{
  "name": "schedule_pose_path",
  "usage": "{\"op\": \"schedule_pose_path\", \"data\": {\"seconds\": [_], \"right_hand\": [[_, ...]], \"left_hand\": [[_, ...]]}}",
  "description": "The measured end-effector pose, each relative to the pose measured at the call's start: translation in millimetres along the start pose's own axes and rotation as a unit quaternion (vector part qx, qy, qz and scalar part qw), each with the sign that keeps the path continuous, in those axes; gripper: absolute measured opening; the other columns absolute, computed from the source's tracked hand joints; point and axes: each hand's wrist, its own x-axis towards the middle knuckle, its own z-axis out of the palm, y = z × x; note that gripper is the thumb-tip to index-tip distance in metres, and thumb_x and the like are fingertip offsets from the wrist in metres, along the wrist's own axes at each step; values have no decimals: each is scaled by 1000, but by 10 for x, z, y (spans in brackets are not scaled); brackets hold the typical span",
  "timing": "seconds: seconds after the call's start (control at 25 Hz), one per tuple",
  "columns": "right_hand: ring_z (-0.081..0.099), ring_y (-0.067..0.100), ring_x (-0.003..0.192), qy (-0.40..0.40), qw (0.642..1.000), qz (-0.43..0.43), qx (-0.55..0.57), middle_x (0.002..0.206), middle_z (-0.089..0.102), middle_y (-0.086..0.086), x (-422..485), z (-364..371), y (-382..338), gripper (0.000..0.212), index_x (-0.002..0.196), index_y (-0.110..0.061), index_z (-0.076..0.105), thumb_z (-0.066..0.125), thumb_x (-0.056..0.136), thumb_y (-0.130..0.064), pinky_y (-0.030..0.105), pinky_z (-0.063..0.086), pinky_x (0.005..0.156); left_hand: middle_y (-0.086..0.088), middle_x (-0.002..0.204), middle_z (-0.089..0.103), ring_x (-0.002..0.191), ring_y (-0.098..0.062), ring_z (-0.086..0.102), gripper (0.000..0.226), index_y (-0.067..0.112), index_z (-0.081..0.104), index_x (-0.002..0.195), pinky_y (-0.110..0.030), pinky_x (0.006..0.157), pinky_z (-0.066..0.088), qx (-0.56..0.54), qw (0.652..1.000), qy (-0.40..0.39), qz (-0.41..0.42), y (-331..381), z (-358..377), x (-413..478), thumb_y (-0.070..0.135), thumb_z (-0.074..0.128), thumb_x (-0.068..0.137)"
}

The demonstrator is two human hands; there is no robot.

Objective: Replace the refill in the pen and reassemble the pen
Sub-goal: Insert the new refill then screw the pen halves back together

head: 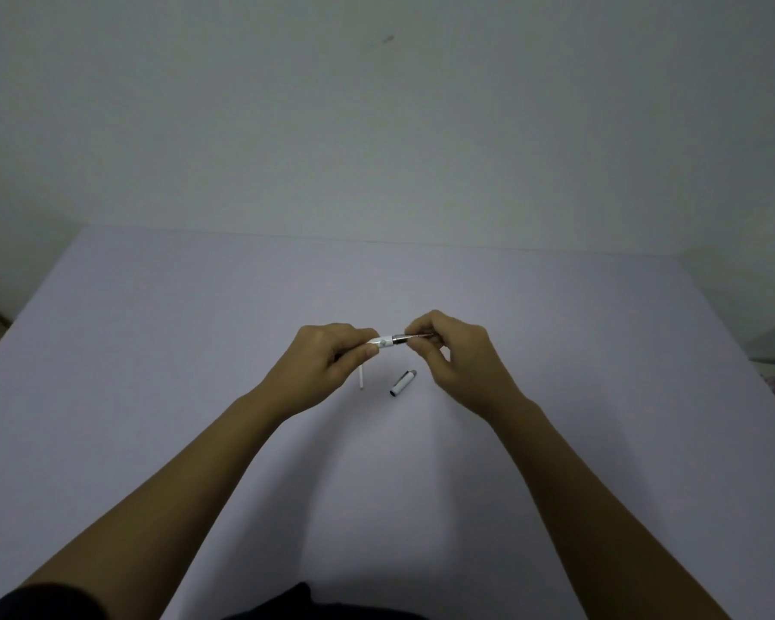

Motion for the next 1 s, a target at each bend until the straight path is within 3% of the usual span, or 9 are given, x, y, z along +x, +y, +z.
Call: {"op": "schedule_pose_path", "data": {"seconds": [0.16, 0.24, 0.32, 0.44, 0.56, 0.72, 0.8, 0.88, 1.0], "right_hand": [[57, 16, 56, -10, 999, 44, -22, 62, 62, 3, 57, 7, 12, 29, 75, -6, 65, 49, 95, -21, 25, 44, 58], [53, 6, 53, -17, 997, 70, -11, 60, 59, -3, 44, 39, 38, 32, 74, -8, 67, 49, 94, -26, 21, 40, 57], [57, -1, 66, -37, 997, 71, 13, 73, 60, -9, 12, 59, 40, 19, 95, -12, 65, 54, 91, -27, 14, 45, 63], [60, 7, 77, -31, 999, 18, 8, 85, 63, -5, -4, 50, 31, 12, 101, -11, 60, 57, 90, -16, 14, 49, 75], [61, 20, 66, 9, 999, 26, -18, 73, 68, 7, 36, 51, 47, 25, 81, -9, 65, 47, 93, -22, 35, 52, 64], [59, 6, 83, 4, 1000, 17, 10, 92, 62, -5, 18, 33, 38, 22, 106, -13, 59, 53, 91, -27, 14, 46, 75], [54, 9, 74, 2, 1000, -21, -18, 83, 60, -1, 29, 42, 22, 13, 95, -9, 60, 51, 91, -19, 17, 44, 68], [52, 17, 66, 13, 998, -14, -53, 73, 62, 8, 53, 62, 27, 25, 83, -5, 62, 45, 92, -21, 27, 41, 61], [57, 15, 79, 5, 999, 18, -29, 86, 61, 0, 64, 27, 30, 24, 97, -10, 61, 49, 91, -29, 20, 44, 69]], "left_hand": [[1, 56, 47, 59, -11, 44, 18, 16, 65, 90, -13, 54, 32, 3, 1000, -3, 13, 31, -3, -12, 25, 50, 93], [3, 57, 47, 60, -10, 45, 18, 16, 65, 92, -13, 56, 33, 14, 1000, -7, 16, 30, 2, -23, 26, 50, 93], [7, 57, 46, 60, -8, 45, 16, 17, 66, 94, -11, 57, 34, 21, 1000, -4, 12, 26, -5, -34, 24, 51, 93], [7, 56, 45, 61, -11, 45, 19, 15, 66, 92, -14, 56, 33, 23, 1000, -1, 8, 26, -20, -19, 25, 49, 93], [5, 56, 44, 60, -11, 43, 18, 16, 65, 91, -14, 55, 32, 19, 1000, -2, 18, 58, -23, -7, 25, 49, 93], [11, 54, 40, 57, -7, 42, 14, 17, 63, 87, -11, 54, 31, 12, 1000, 9, 5, 66, -17, -16, 21, 51, 93], [10, 55, 40, 57, -8, 42, 14, 17, 64, 88, -12, 54, 32, 12, 1000, 8, 5, 70, -10, -19, 20, 51, 93], [8, 55, 41, 57, -8, 41, 14, 16, 64, 88, -12, 55, 32, 14, 1000, 2, 16, 92, 3, -20, 20, 51, 93], [12, 54, 39, 56, -5, 41, 14, 17, 64, 88, -13, 54, 31, 13, 1000, 15, 14, 106, -5, -9, 19, 51, 93]]}}
